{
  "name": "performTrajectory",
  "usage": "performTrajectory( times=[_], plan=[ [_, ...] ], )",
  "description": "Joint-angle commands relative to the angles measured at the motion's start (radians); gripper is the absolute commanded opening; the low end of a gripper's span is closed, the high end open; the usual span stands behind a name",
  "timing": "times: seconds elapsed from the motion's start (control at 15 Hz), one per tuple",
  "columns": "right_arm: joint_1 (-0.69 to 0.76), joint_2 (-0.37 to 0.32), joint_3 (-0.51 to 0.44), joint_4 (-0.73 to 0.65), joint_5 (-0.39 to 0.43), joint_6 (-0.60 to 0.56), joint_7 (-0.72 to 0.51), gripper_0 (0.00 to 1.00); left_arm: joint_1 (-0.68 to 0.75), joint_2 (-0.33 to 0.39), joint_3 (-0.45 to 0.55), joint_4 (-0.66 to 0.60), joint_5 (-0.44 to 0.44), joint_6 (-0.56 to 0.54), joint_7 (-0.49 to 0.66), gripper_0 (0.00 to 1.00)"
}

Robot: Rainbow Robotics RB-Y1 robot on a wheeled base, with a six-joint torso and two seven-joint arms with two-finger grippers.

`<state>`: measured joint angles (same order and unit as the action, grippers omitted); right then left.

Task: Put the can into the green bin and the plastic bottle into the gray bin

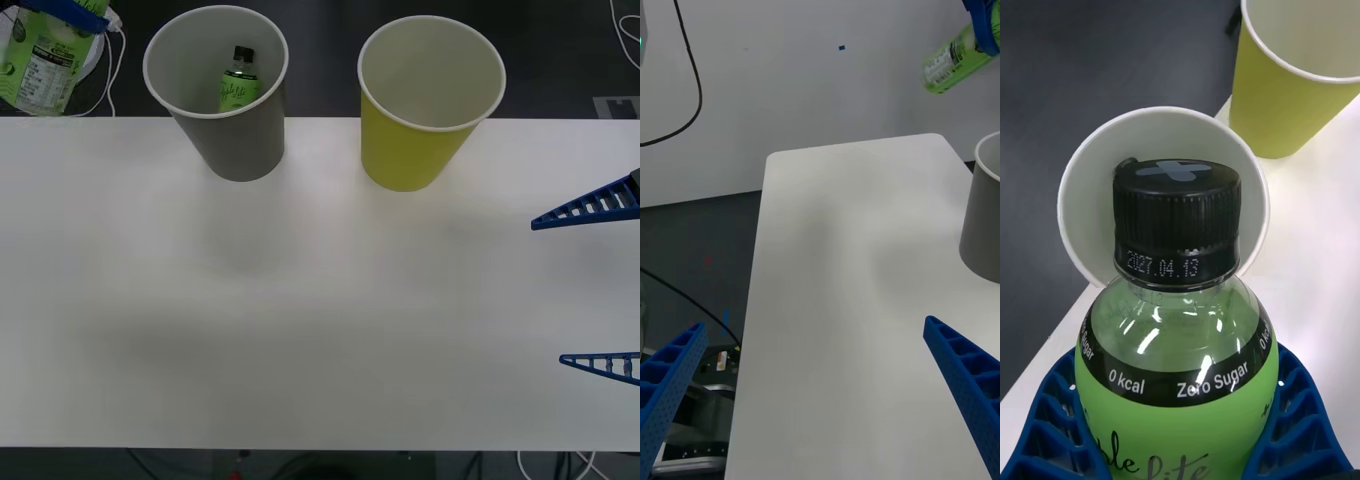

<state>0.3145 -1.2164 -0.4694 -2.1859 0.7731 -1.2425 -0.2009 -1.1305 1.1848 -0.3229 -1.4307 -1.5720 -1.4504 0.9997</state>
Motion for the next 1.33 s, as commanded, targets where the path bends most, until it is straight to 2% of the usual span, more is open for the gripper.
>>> performTrajectory(
  times=[0.07, 0.27, 0.47, 1.0, 1.33],
  plan=[
    [0.0, 0.0, 0.0, 0.0, 0.0, 0.0, 0.0, 1.0, -0.118, -0.037, -0.108, 0.075, -0.022, 0.004, 0.002, 0.0],
    [0.0, 0.0, 0.0, 0.0, 0.0, 0.0, 0.0, 1.0, -0.164, -0.097, -0.122, 0.138, -0.045, 0.012, 0.007, 0.0],
    [0.0, 0.0, 0.0, 0.0, 0.0, 0.0, 0.0, 1.0, -0.201, -0.151, -0.122, 0.161, -0.12, 0.01, 0.02, 0.0],
    [0.0, 0.0, 0.0, 0.0, 0.0, 0.0, 0.0, 1.0, -0.304, -0.292, -0.122, 0.362, -0.174, 0.013, 0.011, 0.0],
    [0.0, 0.0, 0.0, 0.0, 0.0, 0.0, 0.0, 1.0, -0.308, -0.33, -0.12, 0.365, -0.223, 0.042, 0.02, 0.0]
  ],
)
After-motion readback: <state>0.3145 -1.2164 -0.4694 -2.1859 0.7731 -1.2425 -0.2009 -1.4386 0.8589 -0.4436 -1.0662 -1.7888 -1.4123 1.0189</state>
